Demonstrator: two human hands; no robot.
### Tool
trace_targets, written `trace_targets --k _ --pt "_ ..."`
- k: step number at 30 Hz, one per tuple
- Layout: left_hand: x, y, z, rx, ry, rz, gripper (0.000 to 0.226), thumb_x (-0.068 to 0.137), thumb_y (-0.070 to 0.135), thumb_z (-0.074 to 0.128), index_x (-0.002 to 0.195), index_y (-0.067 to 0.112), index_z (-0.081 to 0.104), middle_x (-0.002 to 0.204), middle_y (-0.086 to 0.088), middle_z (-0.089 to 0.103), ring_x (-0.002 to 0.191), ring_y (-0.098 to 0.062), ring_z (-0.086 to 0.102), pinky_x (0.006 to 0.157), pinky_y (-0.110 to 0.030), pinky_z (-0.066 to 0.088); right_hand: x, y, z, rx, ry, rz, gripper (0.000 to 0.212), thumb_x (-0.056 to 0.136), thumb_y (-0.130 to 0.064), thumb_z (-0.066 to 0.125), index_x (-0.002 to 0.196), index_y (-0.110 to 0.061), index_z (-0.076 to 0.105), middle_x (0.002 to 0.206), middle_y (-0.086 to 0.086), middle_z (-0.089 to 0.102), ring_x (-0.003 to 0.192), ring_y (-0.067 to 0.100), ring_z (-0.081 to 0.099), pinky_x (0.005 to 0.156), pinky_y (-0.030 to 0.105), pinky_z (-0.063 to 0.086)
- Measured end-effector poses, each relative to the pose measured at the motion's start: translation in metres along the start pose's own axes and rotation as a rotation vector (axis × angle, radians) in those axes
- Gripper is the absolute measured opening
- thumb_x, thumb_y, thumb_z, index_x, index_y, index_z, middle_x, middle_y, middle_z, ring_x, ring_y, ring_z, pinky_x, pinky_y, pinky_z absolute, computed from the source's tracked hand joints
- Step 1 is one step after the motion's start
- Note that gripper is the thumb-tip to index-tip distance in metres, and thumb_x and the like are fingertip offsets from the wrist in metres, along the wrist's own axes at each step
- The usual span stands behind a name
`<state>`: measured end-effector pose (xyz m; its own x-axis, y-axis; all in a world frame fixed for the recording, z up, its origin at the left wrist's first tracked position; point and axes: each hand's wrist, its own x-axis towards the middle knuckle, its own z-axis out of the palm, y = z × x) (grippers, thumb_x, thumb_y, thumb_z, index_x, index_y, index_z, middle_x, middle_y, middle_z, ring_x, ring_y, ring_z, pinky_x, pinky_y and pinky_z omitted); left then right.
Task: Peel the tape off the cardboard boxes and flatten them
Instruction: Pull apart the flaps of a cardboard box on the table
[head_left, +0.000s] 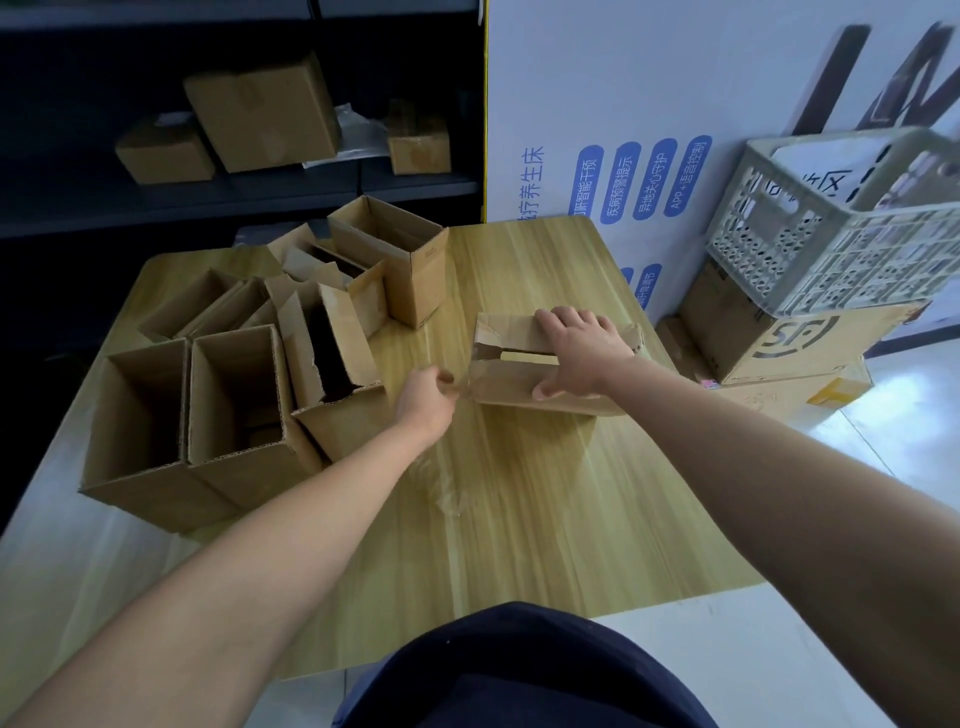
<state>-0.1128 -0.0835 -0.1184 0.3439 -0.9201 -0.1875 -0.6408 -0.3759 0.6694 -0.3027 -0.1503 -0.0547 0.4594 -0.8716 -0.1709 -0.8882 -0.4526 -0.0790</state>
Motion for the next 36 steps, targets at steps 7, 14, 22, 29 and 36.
trace_targets --k 7,14,22,29,36 --pt "0.008 0.058 -0.001 -0.224 0.050 0.116 0.042 0.089 0.039 0.061 0.122 0.014 0.051 0.118 0.000 0.050 0.099 -0.013 0.051 0.079 -0.023 0.041 -0.009 0.035 -0.010 0.193 0.032 0.225 0.081 0.076 -0.075 0.051 0.145 -0.040 0.028 0.152 -0.004 0.029 0.141 0.032 0.018 0.114 0.054 0.012" --pt "0.024 0.053 0.008 -0.295 -0.095 -0.022 0.044 0.071 0.025 0.082 0.098 0.018 0.048 0.103 -0.006 0.061 0.095 -0.025 0.062 0.083 -0.046 0.055 -0.013 0.061 -0.005 0.410 0.029 0.420 0.097 0.073 -0.067 0.064 0.149 -0.022 0.025 0.153 0.009 0.021 0.137 0.036 0.028 0.109 0.052 0.032" --pt "0.024 0.071 -0.001 -0.469 -0.162 -0.133 0.053 0.063 0.037 0.086 0.096 0.015 0.050 0.103 -0.006 0.064 0.094 -0.022 0.062 0.083 -0.044 0.055 -0.016 0.058 -0.015 0.351 0.153 0.503 0.069 0.073 -0.074 0.058 0.096 -0.009 0.056 0.091 0.006 0.062 0.082 0.025 0.060 0.060 0.033 0.047" --pt "0.025 0.082 -0.009 -0.470 -0.233 -0.140 0.062 0.068 0.014 0.084 0.118 0.012 0.049 0.116 -0.005 0.058 0.094 -0.015 0.055 0.080 -0.026 0.045 -0.016 0.048 -0.016 0.252 0.269 0.541 0.066 0.082 -0.074 0.038 0.066 -0.010 0.046 0.062 0.002 0.051 0.052 0.016 0.047 0.043 0.027 0.028" --pt "0.037 0.099 -0.011 -0.232 -0.074 -0.312 0.096 0.067 0.018 0.086 0.141 0.004 0.027 0.138 -0.018 0.046 0.127 -0.035 0.046 0.099 -0.041 0.042 -0.007 0.031 -0.020 0.325 0.360 0.519 0.067 0.078 -0.078 0.046 0.098 -0.013 0.048 0.078 -0.001 0.055 0.068 0.018 0.053 0.046 0.027 0.033"
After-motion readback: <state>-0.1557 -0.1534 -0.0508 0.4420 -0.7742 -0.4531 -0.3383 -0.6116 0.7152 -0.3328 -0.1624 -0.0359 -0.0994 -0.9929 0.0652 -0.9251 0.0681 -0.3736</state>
